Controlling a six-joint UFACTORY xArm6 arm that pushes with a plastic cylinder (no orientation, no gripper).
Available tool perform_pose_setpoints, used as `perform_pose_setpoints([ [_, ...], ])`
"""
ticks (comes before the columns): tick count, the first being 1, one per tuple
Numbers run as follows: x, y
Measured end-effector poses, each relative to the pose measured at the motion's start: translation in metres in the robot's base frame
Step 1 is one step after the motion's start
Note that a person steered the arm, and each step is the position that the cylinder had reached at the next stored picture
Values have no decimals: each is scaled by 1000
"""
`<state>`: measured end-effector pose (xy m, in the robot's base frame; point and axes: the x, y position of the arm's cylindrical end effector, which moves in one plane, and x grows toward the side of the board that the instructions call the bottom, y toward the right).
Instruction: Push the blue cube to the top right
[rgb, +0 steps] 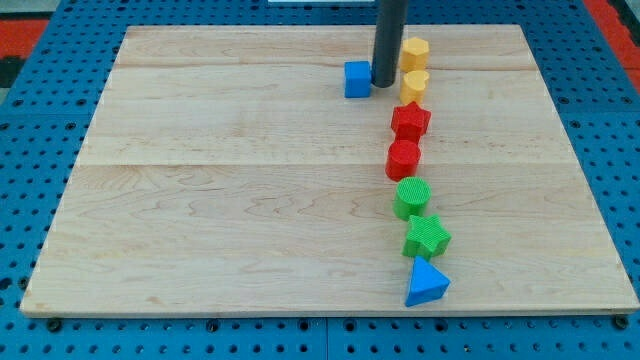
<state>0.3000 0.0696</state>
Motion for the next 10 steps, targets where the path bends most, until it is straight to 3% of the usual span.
perform_pose_setpoints([
  [3,39,-112],
  [4,33,-139],
  [6,2,-121],
  [7,15,-91],
  [8,42,-97],
  [10,10,-29],
])
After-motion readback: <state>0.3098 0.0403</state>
